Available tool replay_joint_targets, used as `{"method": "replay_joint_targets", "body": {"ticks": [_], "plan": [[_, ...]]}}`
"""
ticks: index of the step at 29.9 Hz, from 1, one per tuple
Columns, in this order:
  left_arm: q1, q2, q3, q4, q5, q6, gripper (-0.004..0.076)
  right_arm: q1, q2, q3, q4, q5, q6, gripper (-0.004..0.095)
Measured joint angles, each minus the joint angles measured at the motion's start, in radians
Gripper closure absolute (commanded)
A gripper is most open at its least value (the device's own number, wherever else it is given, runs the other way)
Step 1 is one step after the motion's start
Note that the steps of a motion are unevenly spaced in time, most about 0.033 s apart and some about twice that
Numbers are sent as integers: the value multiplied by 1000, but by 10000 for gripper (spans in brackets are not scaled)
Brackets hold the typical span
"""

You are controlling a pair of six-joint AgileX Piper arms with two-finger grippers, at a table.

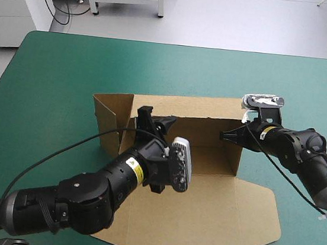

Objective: Fold the box

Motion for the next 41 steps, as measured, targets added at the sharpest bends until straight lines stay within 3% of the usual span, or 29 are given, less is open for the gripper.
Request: {"method": "replay_joint_targets", "body": {"ticks": [4, 13, 18, 23, 31, 36, 41], "plan": [[96, -1, -104, -114, 0, 87, 297, 1, 9, -55, -12, 114, 1, 929], [504, 6, -245, -712, 27, 458, 487, -53, 105, -235, -17, 331, 8, 929], [692, 7, -246, -904, 10, 508, 605, -109, 228, -366, 3, 424, -37, 930], [811, -19, -226, -1022, -12, 511, 729, -130, 367, -496, 8, 435, -84, 929], [883, -217, 70, -1088, -136, 510, 731, -135, 570, -628, 5, 347, -131, 929], [884, -434, 359, -1104, -230, 470, 731, -136, 647, -630, 3, 403, -139, 929], [884, -675, 549, -1123, -244, 436, 731, -136, 652, -632, 1, 402, -151, 929]]}}
